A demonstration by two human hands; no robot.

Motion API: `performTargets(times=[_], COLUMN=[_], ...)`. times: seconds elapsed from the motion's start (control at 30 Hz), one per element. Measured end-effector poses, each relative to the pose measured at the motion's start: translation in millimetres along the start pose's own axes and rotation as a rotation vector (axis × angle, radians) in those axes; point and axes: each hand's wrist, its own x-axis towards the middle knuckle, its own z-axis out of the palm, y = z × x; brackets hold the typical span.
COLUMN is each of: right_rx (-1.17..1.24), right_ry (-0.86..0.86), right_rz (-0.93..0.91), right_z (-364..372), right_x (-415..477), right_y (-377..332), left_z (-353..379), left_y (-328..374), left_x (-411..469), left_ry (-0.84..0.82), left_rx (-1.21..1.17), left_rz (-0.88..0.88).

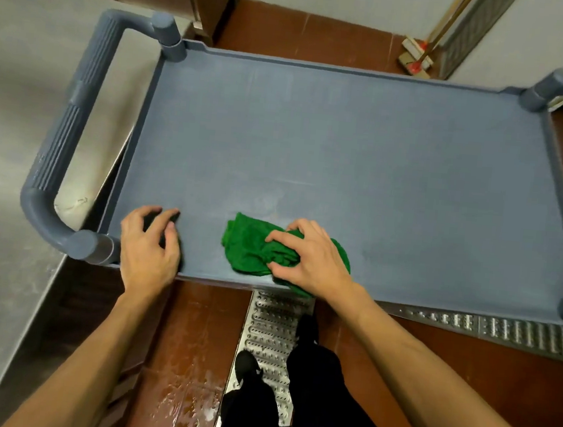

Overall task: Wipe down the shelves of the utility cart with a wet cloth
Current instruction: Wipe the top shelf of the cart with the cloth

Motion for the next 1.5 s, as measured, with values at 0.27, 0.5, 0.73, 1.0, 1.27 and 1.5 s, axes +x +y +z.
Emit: performTargets(times=[0.27,0.5,0.73,1.0,1.27,1.5], right_rx=[0.002,-0.008,-0.039,0.084,0.004,-0.211], right_ry=[0.163,0.228,0.338,0.517,0.771,0.322], right_rz=[0.247,0.407,0.541,0.882,0.878,0.673], right_z=[-33.4,-60.0,-81.7,-125.9,-135.5,-95.0], right_x=[-41.3,-68.9,-93.6,-114.4,-110.2,-92.3], right_y=[39.2,69.7,99.0,141.2,132.1,113.9], left_z=[-5.0,-9.0,-7.6,-4.4,-1.7,-2.2], left_y=[5.5,6.0,8.7,8.9,9.1,12.0], left_x=[-1.1,-3.4,-6.2,-5.7,-6.9,-7.5], left_ry=[0.003,-0.012,-0.018,0.0,0.001,-0.01], left_rx=[-0.016,-0.016,-0.042,-0.041,-0.05,-0.035], left_rz=[0.002,0.0,-0.07,-0.101,-0.098,-0.053])
